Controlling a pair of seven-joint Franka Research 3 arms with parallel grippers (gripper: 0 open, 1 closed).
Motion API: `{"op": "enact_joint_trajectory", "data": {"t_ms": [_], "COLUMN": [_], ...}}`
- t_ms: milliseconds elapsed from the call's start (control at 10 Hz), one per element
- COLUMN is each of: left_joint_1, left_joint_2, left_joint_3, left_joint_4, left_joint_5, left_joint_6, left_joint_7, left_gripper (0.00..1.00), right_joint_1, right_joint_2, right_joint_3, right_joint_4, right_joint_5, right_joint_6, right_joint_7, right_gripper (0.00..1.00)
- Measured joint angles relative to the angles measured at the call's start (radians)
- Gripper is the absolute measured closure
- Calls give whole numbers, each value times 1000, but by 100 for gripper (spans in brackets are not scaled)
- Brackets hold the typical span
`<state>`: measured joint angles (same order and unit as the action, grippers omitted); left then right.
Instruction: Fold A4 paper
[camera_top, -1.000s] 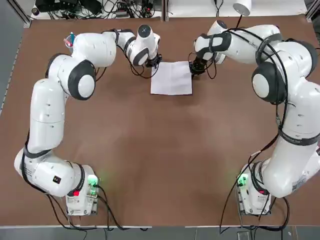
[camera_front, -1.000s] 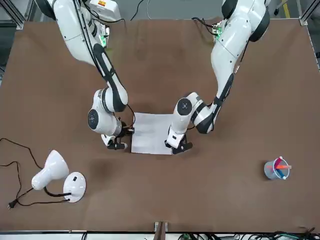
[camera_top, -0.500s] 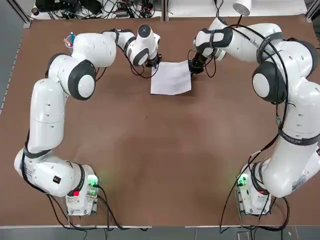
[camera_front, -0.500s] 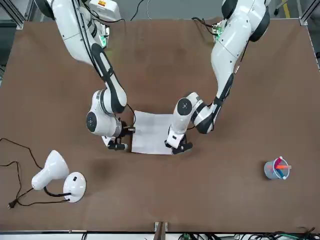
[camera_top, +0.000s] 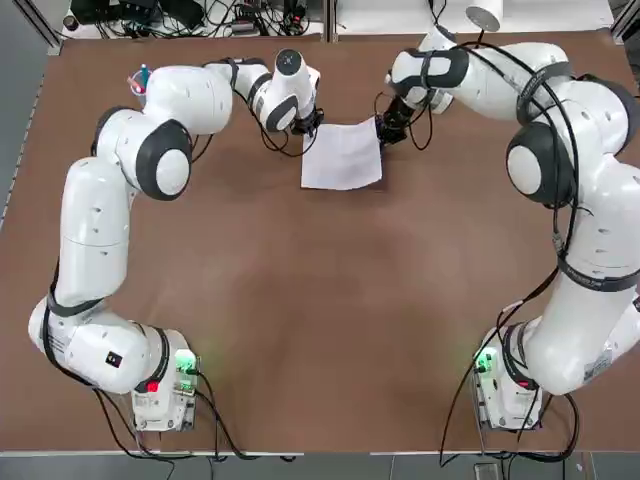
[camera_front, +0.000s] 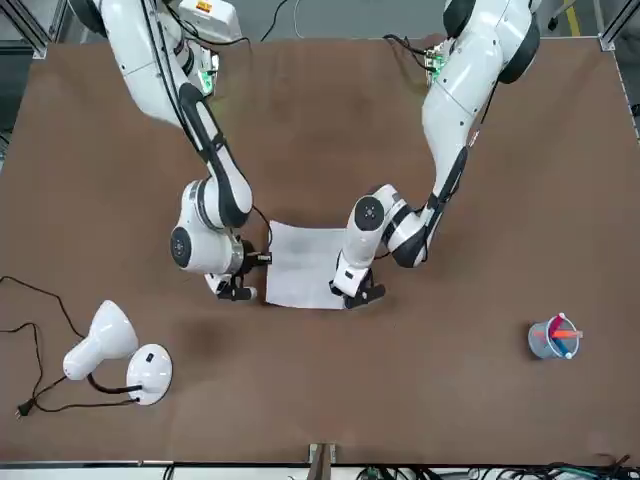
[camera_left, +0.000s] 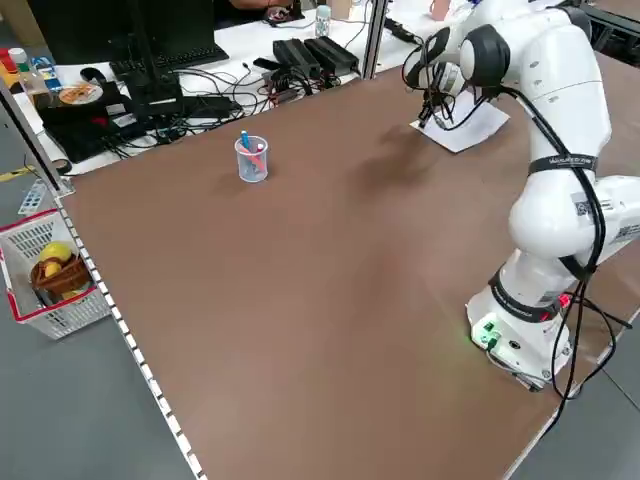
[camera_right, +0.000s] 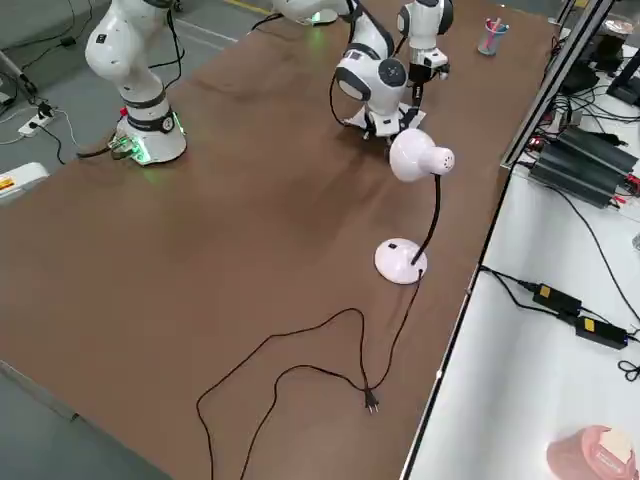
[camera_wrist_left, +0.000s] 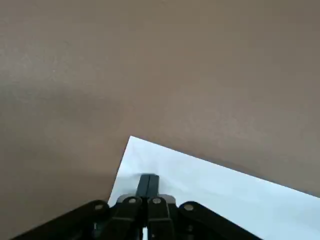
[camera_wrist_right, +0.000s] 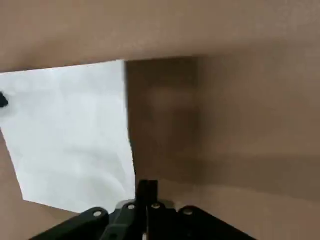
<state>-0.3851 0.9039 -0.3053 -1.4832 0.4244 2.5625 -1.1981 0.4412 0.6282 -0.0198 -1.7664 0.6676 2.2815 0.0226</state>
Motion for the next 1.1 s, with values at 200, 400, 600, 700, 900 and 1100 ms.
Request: {"op": "enact_joint_trajectory", "data": {"t_ms": [200,400,600,700,900,1100], "left_joint_1": [0,0,0,0,0,0], "left_joint_2": [0,0,0,0,0,0], "left_joint_3": [0,0,0,0,0,0], "left_joint_4": [0,0,0,0,0,0], "left_joint_5": [0,0,0,0,0,0], "left_joint_6": [0,0,0,0,0,1], "left_joint_7": [0,0,0,-1,-1,-1], "left_gripper": [99,99,99,99,99,99], "right_joint_1": [0,-1,-1,-1,-2,-2], "right_joint_2": [-12,-25,-26,-26,-27,-27], "right_joint_3": [0,0,0,0,0,0], "right_joint_4": [4,5,6,6,9,13], "right_joint_5": [24,39,41,42,69,82], "right_joint_6": [-17,-34,-36,-37,-37,-37], "right_joint_7": [0,0,0,0,0,0], "right_gripper": [99,99,99,99,99,99]}}
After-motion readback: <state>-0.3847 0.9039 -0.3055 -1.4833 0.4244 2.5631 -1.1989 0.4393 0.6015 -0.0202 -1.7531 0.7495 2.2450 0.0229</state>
